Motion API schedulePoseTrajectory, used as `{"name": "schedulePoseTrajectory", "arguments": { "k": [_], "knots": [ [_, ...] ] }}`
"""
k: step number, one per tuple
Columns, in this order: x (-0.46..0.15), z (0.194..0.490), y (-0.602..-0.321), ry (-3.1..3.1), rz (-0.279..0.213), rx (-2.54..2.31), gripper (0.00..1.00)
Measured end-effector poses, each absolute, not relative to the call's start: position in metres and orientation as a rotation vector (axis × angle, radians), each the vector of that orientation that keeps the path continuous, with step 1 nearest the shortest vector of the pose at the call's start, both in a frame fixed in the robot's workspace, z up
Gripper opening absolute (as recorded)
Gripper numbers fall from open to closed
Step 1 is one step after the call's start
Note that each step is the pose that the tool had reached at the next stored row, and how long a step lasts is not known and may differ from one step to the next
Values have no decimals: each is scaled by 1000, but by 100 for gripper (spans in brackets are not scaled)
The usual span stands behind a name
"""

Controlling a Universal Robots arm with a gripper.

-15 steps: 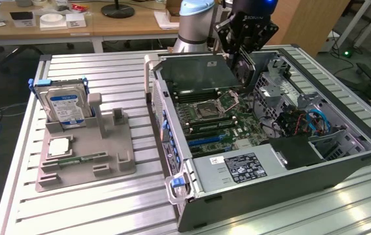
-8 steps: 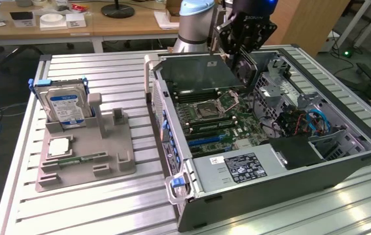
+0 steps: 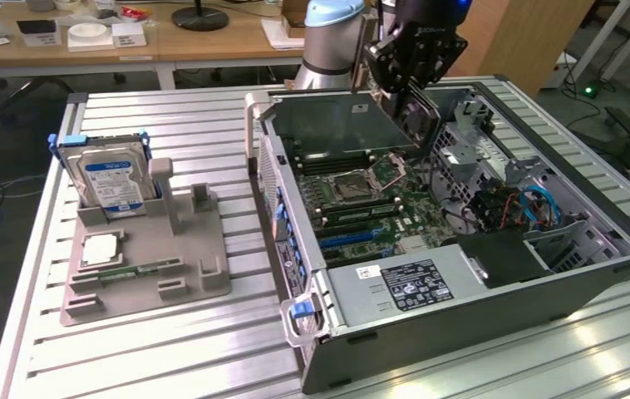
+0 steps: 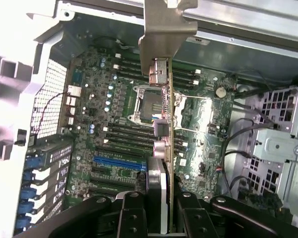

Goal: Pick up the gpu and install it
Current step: 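Insert the gpu into the slot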

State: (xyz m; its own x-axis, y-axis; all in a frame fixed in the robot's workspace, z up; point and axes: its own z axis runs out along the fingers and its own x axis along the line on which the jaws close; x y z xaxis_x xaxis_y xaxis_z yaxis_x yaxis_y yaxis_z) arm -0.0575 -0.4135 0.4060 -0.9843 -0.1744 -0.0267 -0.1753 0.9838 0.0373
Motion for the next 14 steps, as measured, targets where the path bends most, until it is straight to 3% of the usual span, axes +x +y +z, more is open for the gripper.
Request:
{"name": "schedulePoseTrajectory", "arguments": {
  "k": [14],
  "knots": [
    [-58,406,-415,3085,64,-464,28]
  ]
}}
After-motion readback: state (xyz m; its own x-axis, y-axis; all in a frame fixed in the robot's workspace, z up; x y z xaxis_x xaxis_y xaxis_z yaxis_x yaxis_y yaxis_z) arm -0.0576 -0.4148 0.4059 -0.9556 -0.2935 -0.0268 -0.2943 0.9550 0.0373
